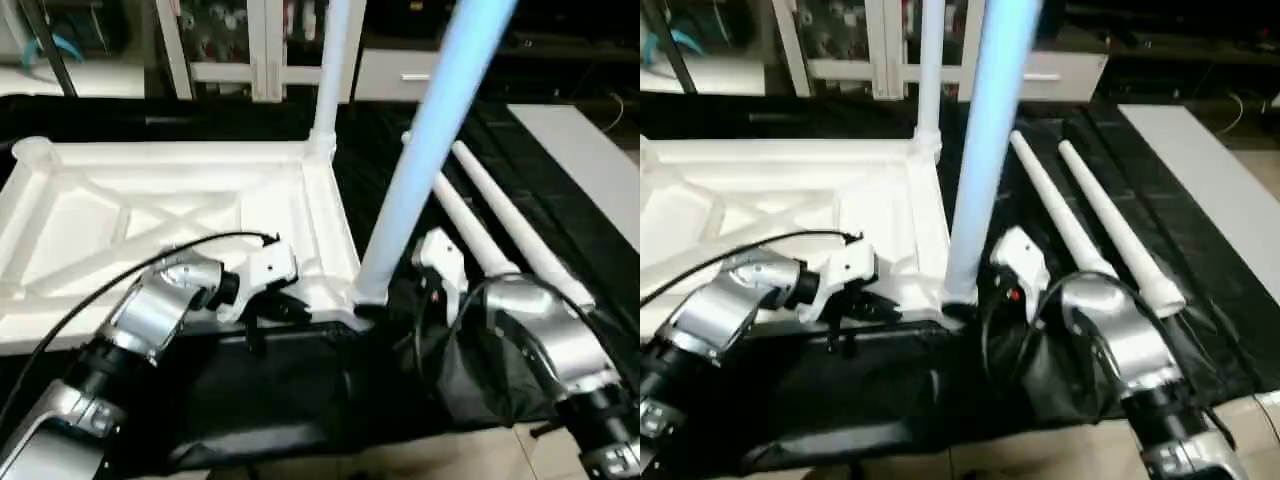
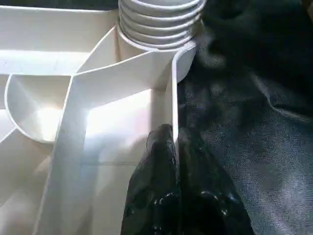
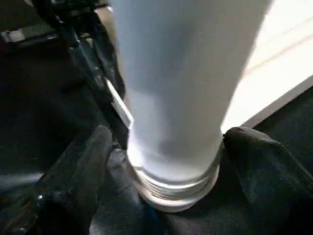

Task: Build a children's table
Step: Rotate leg to tighten

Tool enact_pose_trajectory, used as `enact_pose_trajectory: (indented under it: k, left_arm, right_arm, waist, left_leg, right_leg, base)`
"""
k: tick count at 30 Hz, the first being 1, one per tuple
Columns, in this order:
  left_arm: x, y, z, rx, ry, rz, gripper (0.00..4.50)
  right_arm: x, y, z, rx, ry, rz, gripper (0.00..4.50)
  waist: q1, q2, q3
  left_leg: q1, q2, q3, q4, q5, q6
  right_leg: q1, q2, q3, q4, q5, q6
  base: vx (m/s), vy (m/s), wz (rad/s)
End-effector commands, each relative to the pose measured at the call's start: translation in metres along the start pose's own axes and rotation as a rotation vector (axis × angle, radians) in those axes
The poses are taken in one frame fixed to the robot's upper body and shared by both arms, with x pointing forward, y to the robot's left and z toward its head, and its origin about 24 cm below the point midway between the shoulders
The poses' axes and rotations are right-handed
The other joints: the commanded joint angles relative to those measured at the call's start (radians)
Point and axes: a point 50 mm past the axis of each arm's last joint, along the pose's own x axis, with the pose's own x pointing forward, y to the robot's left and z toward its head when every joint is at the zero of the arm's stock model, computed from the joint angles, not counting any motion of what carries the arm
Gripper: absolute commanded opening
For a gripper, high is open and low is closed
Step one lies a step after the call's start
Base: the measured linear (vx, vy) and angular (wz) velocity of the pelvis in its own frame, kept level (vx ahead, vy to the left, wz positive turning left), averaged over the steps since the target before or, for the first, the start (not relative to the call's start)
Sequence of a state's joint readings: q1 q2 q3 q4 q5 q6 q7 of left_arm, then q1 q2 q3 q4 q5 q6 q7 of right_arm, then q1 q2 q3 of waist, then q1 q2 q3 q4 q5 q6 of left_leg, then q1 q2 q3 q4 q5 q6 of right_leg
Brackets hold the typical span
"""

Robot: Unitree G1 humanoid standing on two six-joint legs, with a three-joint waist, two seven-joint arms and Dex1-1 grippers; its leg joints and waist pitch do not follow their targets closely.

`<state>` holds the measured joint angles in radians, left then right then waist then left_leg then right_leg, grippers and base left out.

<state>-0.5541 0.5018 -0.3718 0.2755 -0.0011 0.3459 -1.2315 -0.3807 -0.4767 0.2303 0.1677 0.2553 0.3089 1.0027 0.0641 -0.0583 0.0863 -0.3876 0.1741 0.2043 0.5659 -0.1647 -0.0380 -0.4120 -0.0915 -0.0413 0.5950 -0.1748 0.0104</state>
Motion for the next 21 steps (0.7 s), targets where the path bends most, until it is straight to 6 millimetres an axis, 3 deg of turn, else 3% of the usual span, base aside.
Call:
enact_pose_trajectory:
  k: [1,10,21]
  left_arm:
    - [0.011,-0.0108,-0.0142,-0.031,0.07,-0.084,0.0]
    - [0.0106,-0.0099,-0.0139,-0.03,0.069,-0.083,0.0]
    - [0.0104,-0.0094,-0.0137,-0.027,0.074,-0.086,0.0]
  right_arm:
    - [-0.0025,0.0014,0.0022,-0.006,0.006,0.013,3.98]
    - [0.0016,0.003,0.0019,0.014,-0.012,0.017,3.83]
    - [0.0035,0.0044,-0.0024,0.002,0.014,0.023,2.83]
  waist:
    - [0.001,0.0,-0.056]
    - [0.002,0.002,-0.059]
    - [0.003,0.003,-0.059]
  left_leg:
    - [0.026,0.06,-0.025,-0.069,-0.244,0.024]
    - [0.028,0.059,-0.023,-0.064,-0.211,0.037]
    - [0.029,0.059,-0.022,-0.062,-0.202,0.038]
  right_leg:
    - [0.035,-0.058,0.041,-0.066,-0.241,-0.215]
    - [0.035,-0.056,0.04,-0.061,-0.189,-0.237]
    - [0.037,-0.055,0.04,-0.058,-0.17,-0.244]
  base:
    - [0.0,0.0,0.0]
    - [0.0,0.0,0.0]
    - [0.0,0.0,0.0]
